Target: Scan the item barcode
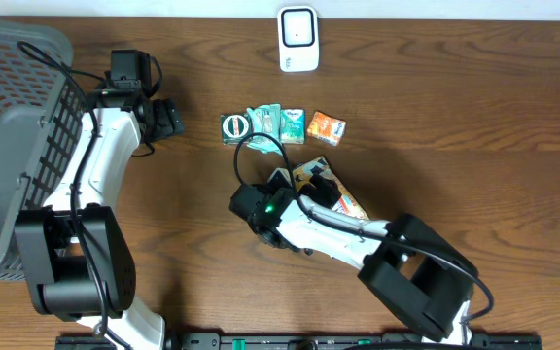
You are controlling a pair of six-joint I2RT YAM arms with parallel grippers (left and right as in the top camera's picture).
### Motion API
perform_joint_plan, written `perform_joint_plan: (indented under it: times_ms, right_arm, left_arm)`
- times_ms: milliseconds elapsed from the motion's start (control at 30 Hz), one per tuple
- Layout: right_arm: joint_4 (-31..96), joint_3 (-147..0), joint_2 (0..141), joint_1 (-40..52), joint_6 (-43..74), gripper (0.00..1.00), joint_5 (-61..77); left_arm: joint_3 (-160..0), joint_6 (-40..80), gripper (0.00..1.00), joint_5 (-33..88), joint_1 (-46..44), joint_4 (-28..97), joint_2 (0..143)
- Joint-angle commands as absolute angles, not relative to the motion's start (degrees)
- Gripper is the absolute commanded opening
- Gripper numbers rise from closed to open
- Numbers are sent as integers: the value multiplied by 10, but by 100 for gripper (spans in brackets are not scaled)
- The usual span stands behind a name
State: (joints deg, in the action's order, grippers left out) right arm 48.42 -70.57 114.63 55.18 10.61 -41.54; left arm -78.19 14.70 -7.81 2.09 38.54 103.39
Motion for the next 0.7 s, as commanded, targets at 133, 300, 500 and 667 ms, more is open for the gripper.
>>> perform_joint_plan:
  times_ms: [133, 300, 500, 667]
  right_arm:
    - [481, -699, 1184, 522, 133, 49, -367]
    - [481, -704, 1184, 497, 133, 14, -328]
    - [574, -777, 1177, 458, 132, 1, -276]
    - [637, -851, 1143, 420, 92, 1, -162]
  left_arm:
    - [-779, 138, 98, -81, 21, 385, 1034]
    - [-779, 138, 97, -81, 21, 385, 1034]
    - [-779, 138, 98, -81, 21, 385, 1034]
    - [-779, 138, 98, -81, 21, 385, 1034]
